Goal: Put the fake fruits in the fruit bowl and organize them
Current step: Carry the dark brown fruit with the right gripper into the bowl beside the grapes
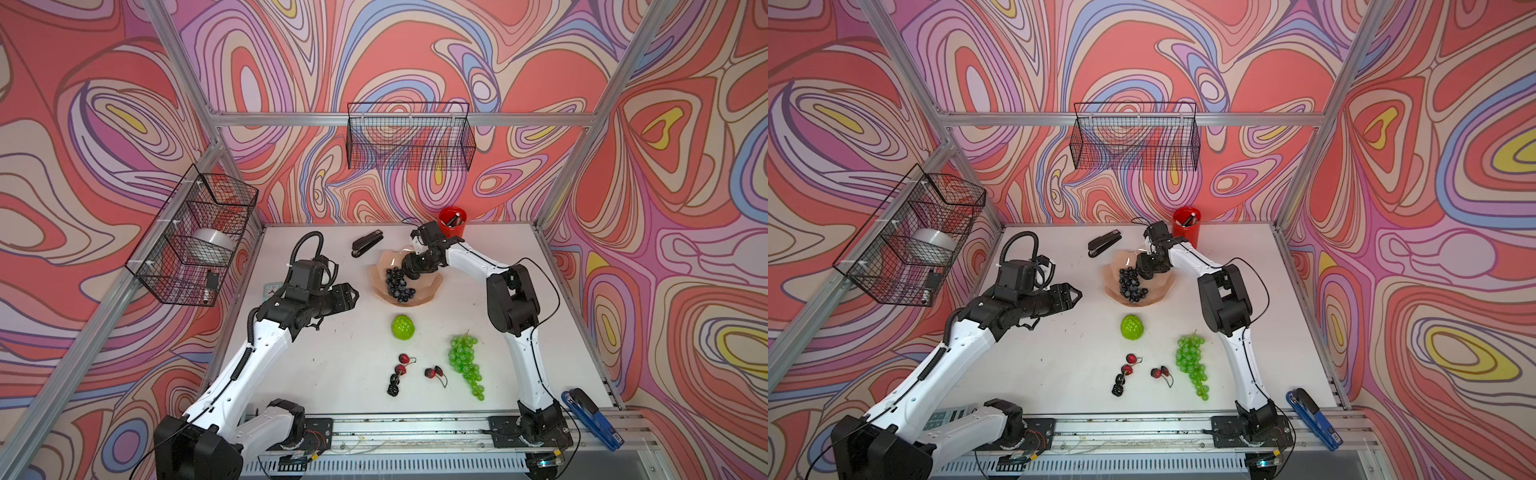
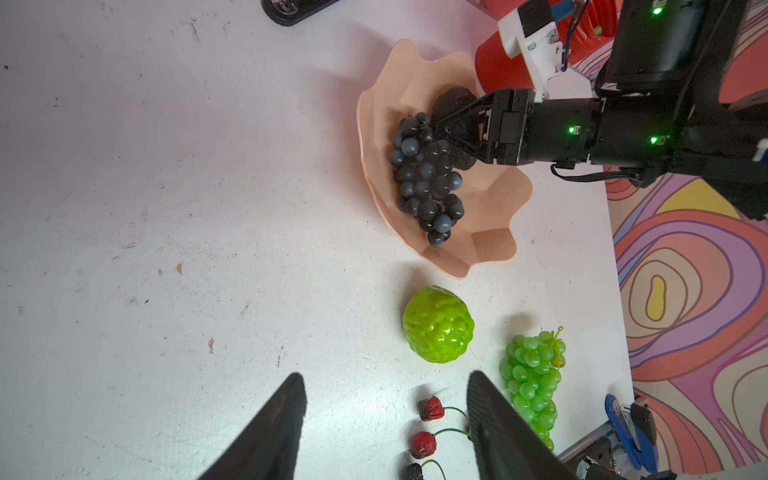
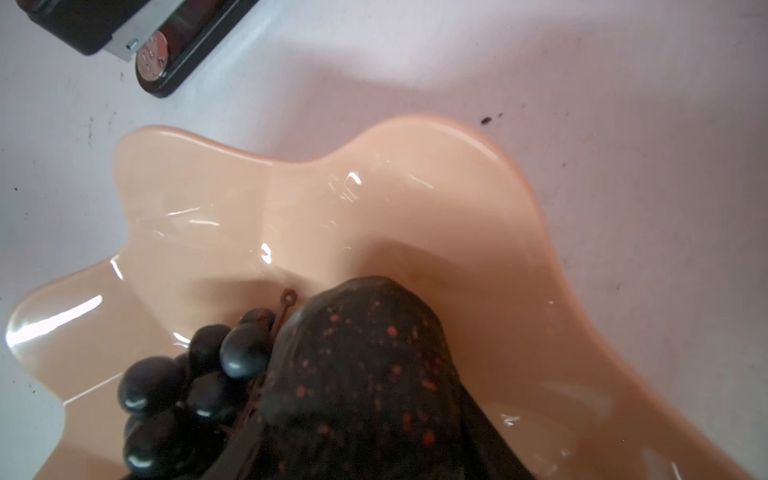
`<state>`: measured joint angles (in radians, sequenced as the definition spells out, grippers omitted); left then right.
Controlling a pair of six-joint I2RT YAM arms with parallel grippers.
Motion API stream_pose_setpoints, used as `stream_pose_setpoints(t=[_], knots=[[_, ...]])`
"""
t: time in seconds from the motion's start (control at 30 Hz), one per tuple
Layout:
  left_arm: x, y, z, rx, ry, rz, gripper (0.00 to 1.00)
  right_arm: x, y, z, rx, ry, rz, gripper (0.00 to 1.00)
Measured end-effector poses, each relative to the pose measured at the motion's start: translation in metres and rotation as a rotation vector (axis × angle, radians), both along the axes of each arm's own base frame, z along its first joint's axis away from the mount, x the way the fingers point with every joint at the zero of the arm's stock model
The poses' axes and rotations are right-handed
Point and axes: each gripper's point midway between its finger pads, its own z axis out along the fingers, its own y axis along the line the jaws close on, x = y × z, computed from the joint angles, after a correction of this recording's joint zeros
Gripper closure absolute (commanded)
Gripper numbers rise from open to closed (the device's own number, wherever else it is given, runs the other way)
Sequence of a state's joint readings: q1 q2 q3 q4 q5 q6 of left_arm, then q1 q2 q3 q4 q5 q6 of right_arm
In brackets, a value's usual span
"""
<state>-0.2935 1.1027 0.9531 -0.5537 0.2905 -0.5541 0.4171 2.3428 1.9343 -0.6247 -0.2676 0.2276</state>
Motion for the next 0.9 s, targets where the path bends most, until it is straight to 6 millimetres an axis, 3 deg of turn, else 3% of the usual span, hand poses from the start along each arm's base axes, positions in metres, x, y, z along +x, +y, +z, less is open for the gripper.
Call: stream_pose_setpoints(t=[0.6, 0.9], knots=[[-0.001, 0.0, -0.009, 0.007, 0.023, 0.0, 0.35, -0.001, 0.023, 0.001, 0.127, 0.045, -0.002, 0.52], [-0.002, -0.001, -0.009, 0.001, 0.026, -0.005, 0.33, -0.006, 0.029, -0.005, 0.139, 0.059, 0.001, 0.31]])
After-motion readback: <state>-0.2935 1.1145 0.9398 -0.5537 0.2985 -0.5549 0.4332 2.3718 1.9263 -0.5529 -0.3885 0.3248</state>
